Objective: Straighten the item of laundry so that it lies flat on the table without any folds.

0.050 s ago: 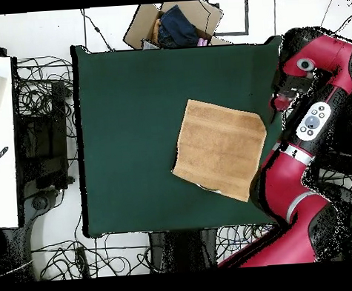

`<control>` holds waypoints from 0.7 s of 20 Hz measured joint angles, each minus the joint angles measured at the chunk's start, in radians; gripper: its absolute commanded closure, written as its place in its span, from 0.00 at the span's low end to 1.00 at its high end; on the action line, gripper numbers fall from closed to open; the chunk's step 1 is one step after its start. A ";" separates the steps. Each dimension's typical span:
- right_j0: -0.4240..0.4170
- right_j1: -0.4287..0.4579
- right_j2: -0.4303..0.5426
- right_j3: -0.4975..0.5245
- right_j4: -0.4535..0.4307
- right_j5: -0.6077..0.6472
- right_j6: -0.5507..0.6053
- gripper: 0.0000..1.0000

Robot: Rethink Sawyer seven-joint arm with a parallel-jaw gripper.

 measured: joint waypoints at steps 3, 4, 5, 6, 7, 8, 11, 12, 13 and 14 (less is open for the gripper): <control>0.018 -0.017 -0.016 0.000 0.027 0.000 0.000 0.00; 0.022 -0.021 -0.019 0.000 0.034 0.000 0.001 0.00; 0.027 -0.026 -0.024 0.000 0.046 0.000 0.002 0.00; 0.032 -0.031 -0.030 0.000 0.057 0.000 0.004 0.00; 0.036 -0.037 -0.036 0.000 0.067 0.000 0.007 0.00; 0.043 -0.047 -0.046 0.000 0.081 0.000 0.014 0.00; 0.051 -0.060 -0.064 0.000 0.101 0.000 0.033 0.00; 0.055 -0.069 -0.076 0.001 0.118 0.000 0.047 0.00; 0.056 -0.072 -0.081 0.001 0.128 0.000 0.054 0.00; 0.057 -0.076 -0.087 0.001 0.139 0.000 0.061 0.00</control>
